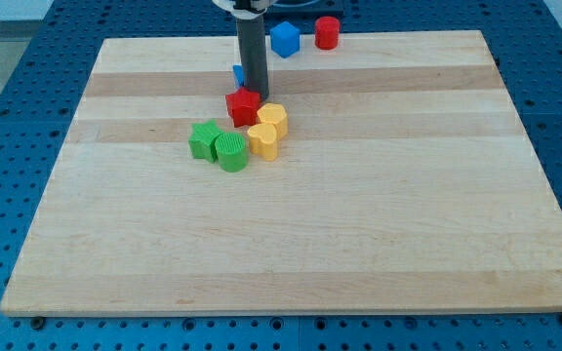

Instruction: Move the red star and blue triangle above the hexagon

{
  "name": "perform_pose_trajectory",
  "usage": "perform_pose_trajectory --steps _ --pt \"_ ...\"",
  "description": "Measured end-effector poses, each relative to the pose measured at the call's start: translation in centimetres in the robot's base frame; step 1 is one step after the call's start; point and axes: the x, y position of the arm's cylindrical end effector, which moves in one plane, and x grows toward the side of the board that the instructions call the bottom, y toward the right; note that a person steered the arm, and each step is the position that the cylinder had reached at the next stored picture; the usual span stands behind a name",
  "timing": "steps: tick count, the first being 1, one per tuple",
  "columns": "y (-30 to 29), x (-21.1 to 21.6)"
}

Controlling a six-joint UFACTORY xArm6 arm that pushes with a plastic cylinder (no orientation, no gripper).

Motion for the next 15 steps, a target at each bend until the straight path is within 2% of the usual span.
perform_pose_trajectory --steps 2,3,5,6,7,8,9,11,12,13,15 --pt "5.8 -0.9" --pt "4.4 -2.5" --pt "-2.3 -6.1" --pt "-10.4 -6.0" --pt "-16.9 -4.3" --pt "-17.6 -0.2" --pt "-14.0 1.8" --pt "-3.7 2.0" --pt "-0.4 2.0" --pt "-0.1 2.0" --pt "-8.4 2.2"
